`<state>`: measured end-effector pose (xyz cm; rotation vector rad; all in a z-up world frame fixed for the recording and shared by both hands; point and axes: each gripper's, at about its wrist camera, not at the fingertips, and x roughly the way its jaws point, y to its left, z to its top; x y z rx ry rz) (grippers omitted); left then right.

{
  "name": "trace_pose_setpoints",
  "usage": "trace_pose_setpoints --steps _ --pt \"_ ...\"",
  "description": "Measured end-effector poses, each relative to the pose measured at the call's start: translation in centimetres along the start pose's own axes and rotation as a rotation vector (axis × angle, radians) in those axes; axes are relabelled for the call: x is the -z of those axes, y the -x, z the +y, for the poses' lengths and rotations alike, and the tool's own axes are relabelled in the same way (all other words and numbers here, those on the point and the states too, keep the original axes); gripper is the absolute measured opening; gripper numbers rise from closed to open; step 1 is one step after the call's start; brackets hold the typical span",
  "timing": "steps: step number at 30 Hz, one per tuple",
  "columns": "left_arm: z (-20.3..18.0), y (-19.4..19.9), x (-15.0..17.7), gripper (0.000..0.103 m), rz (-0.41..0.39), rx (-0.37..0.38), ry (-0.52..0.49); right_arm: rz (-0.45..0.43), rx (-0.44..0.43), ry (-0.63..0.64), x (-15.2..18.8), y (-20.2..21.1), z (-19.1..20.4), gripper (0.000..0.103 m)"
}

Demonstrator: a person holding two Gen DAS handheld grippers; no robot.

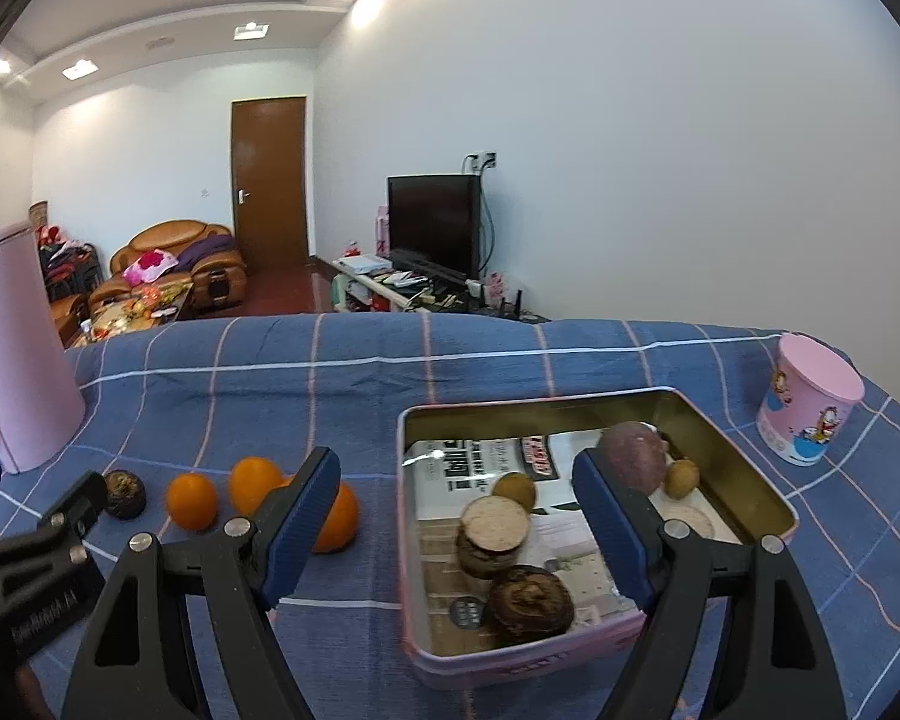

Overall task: Organize fruits
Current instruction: 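Grasp the large orange with the right gripper while the left approaches the dark brown fruit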

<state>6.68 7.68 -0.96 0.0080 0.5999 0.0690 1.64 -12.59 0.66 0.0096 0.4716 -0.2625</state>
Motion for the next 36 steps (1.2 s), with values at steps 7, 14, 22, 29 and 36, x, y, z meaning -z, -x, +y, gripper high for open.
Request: trace_pose_setpoints --steps 7,14,22,29,36 --pt "3.5 -2.4 -0.5 0.103 0.075 -0.079 0.064 0.049 -0.078 0.113 -0.2 -1.2 3.0 0.074" --pt "5.9 -3.6 -0.9 0.103 0.105 -0.144 0.085 0.176 -0.16 0.271 0.1 -4.0 6.4 0.051" --pt "8.4 -4.2 -1.2 0.103 0.13 -0.159 0.159 0.232 -0.11 0.435 0.6 -6.6 8.9 0.046" --pt "7.6 -4.2 -1.2 0.103 0.129 -0.134 0.138 0.292 -0.06 0.431 0.4 -8.8 8.0 0.046" --pt "6.4 -3.9 -1.4 0.103 0.098 -0.102 0.084 0.298 -0.035 0.475 0.9 -9.4 8.4 0.044"
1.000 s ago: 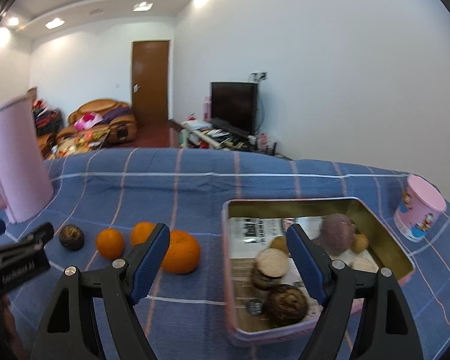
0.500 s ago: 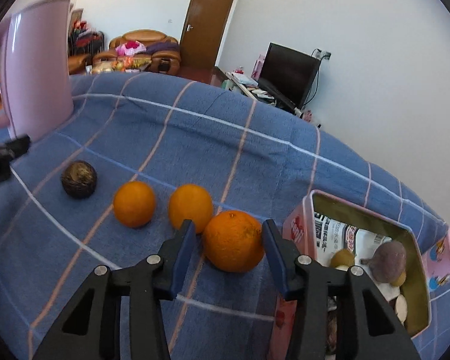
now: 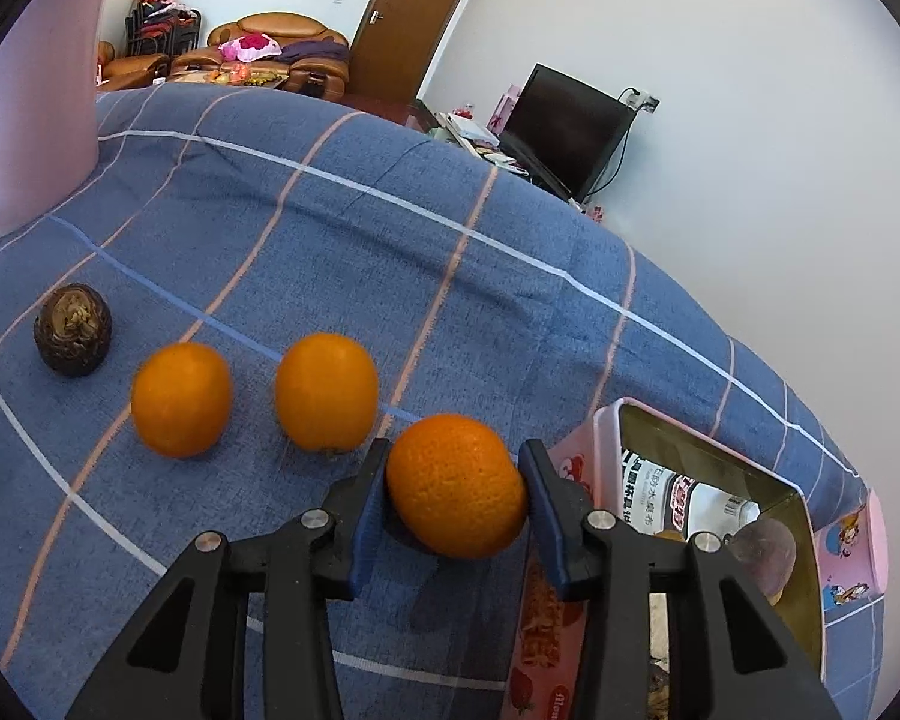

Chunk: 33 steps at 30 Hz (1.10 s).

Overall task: Organize fruits
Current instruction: 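Grasp the large orange with the right gripper while the left approaches the dark brown fruit, then grasp the dark brown fruit with the left gripper while the right lifts the orange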

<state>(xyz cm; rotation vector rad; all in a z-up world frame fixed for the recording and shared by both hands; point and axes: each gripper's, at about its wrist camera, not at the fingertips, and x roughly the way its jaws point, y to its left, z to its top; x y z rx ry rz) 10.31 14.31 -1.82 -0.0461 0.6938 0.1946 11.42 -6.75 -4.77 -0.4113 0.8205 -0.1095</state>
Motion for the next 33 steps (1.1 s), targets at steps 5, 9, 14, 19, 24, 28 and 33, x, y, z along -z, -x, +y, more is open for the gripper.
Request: trace_pose_setpoints --steps 5,9,14,19,24,28,33 --pt "0.2 0.2 0.0 0.103 -0.004 0.025 -0.002 -0.161 0.007 -0.045 1.2 3.7 -0.5 0.043" --pt "0.0 1.0 0.1 0.103 -0.031 0.075 -0.015 -0.293 -0.091 -0.162 3.5 7.9 -1.3 0.043" --pt "-2.8 1.0 0.9 0.084 -0.018 0.164 -0.133 -0.37 -0.169 -0.248 5.2 10.9 -1.3 0.044" --pt "-4.6 0.9 1.0 0.078 0.009 0.225 -0.199 -0.336 -0.218 -0.282 4.3 10.0 -1.6 0.044" --pt "-6.2 -0.8 0.6 0.078 0.084 0.297 -0.179 -0.312 -0.243 -0.312 4.5 9.5 -2.2 0.044" --pt "-7.6 -2.8 0.5 0.065 0.166 0.27 -0.192 -0.308 -0.257 -0.314 4.6 9.5 -2.2 0.044" --pt "-8.1 -3.6 0.3 0.061 0.197 0.247 -0.195 -0.295 -0.264 -0.304 4.5 9.4 -2.1 0.044"
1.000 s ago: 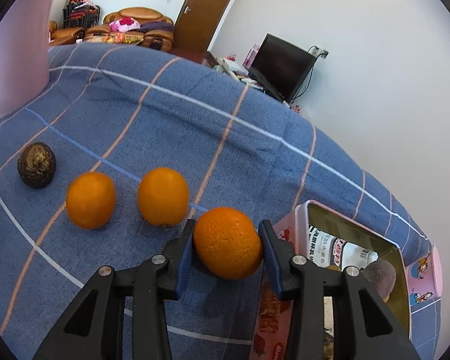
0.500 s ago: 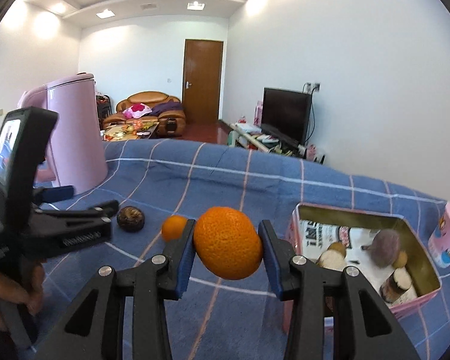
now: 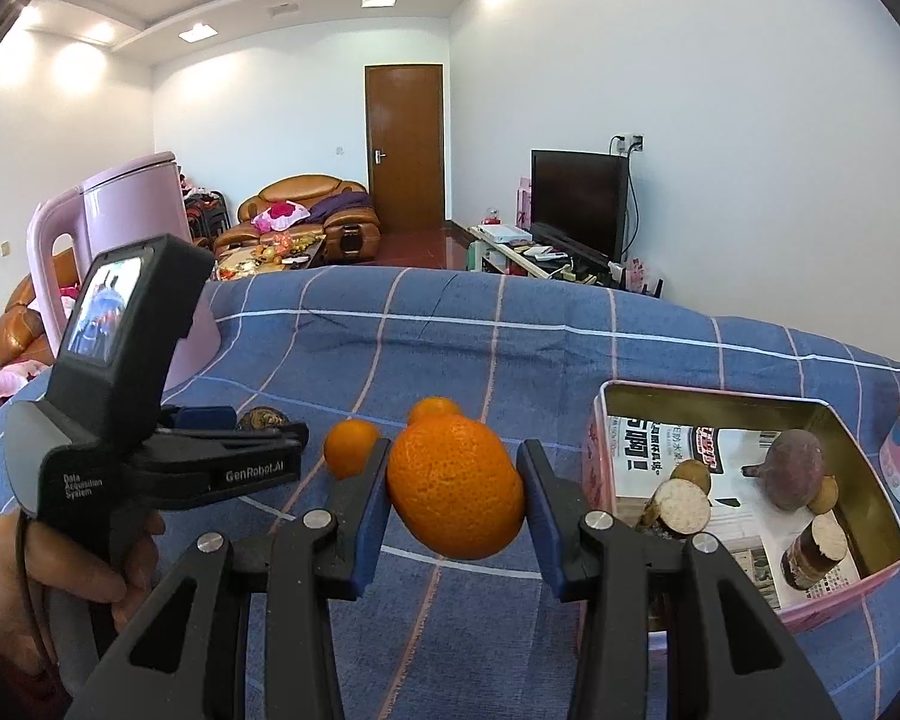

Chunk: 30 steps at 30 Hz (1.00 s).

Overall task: Organize fruits
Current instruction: 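Grasp the dark brown fruit with the left gripper while the right lifts the orange, then carry the large orange and dark brown fruit toward the tin box with both grippers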

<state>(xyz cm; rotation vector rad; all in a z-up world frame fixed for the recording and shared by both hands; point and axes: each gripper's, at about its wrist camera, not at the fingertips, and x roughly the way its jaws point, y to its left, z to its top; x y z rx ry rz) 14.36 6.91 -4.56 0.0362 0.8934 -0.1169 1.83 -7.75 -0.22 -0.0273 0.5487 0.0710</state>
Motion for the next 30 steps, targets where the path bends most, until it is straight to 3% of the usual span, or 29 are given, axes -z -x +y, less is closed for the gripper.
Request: trace_pose_setpoints --steps 1,3,4,7,14,18,30 --pt "-0.2 0.0 0.0 0.059 0.0 -0.008 -0.006 0.004 -0.001 0.001 0.0 -0.1 0.0 0.044" --pt "-0.5 0.2 -0.2 0.04 -0.009 0.0 -0.013 0.006 0.0 0.0 0.0 -0.1 0.0 0.044" --pt "-0.5 0.3 -0.2 0.039 -0.011 0.008 -0.015 0.003 0.002 -0.002 0.0 -0.1 -0.1 0.044" --pt "-0.7 1.0 -0.1 0.039 -0.034 -0.02 -0.008 -0.002 0.01 -0.007 0.0 0.0 -0.2 0.044" --pt "-2.0 5.5 1.2 0.039 -0.263 -0.138 -0.044 -0.021 0.027 -0.015 0.0 0.3 -0.3 0.044" --pt "-2.6 7.3 1.9 0.039 -0.339 -0.2 -0.06 -0.037 0.035 -0.015 0.1 0.7 -0.3 0.044" --pt "-3.3 9.5 4.1 0.039 -0.383 -0.207 -0.036 -0.068 0.072 -0.013 0.1 1.4 -0.4 0.044"
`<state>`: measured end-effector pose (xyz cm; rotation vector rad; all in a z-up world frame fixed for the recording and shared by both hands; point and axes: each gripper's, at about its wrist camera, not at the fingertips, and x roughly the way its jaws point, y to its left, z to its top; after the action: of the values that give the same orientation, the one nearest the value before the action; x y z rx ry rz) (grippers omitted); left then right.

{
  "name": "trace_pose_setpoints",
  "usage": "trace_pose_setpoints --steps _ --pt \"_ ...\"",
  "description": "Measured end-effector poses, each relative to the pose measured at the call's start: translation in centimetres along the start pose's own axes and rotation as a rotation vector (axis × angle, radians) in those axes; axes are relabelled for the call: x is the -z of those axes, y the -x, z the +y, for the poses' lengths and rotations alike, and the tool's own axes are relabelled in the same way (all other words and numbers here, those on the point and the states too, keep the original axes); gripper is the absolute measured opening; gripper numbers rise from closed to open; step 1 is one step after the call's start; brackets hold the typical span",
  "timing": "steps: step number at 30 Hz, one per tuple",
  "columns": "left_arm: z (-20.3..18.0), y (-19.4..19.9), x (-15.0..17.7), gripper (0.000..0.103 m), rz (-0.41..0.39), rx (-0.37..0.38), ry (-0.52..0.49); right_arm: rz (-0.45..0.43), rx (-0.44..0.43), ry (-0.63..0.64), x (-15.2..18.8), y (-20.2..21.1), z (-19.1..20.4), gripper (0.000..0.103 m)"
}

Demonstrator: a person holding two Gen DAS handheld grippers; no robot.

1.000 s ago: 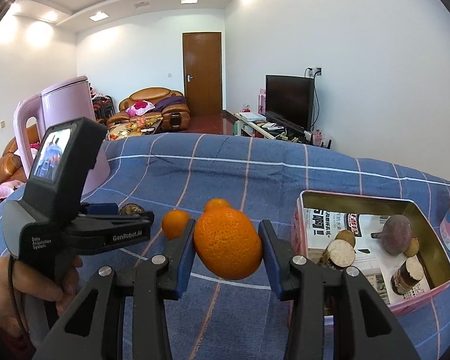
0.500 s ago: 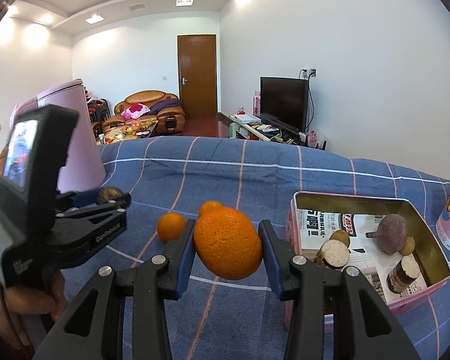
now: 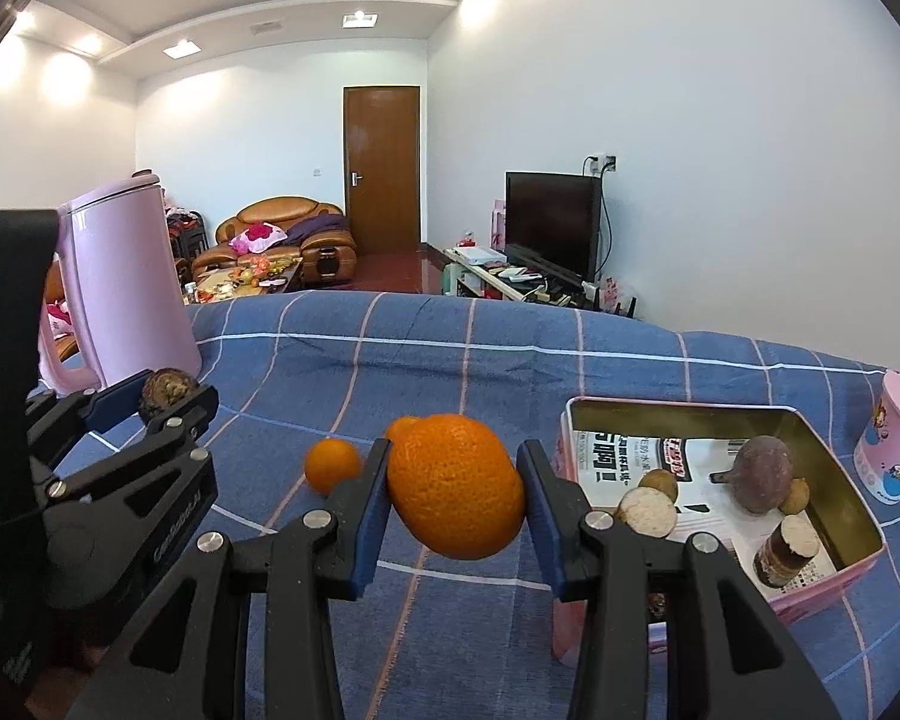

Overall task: Organize fruits
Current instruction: 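Carry the large orange and dark brown fruit toward the tin box with both grippers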

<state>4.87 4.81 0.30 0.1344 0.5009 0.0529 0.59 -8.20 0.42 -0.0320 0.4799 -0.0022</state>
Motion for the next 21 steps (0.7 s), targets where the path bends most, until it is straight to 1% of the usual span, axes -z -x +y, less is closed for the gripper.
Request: trace_pose_setpoints --steps 10,21 --pt "-1.1 1.8 0.8 0.039 -0.005 0.023 0.006 -0.003 0.016 -0.005 0.6 1.2 -0.7 0.044" --pt "-2.3 3.1 1.4 0.039 0.008 0.046 0.016 -0.008 0.038 0.001 1.3 2.5 -2.2 0.044"
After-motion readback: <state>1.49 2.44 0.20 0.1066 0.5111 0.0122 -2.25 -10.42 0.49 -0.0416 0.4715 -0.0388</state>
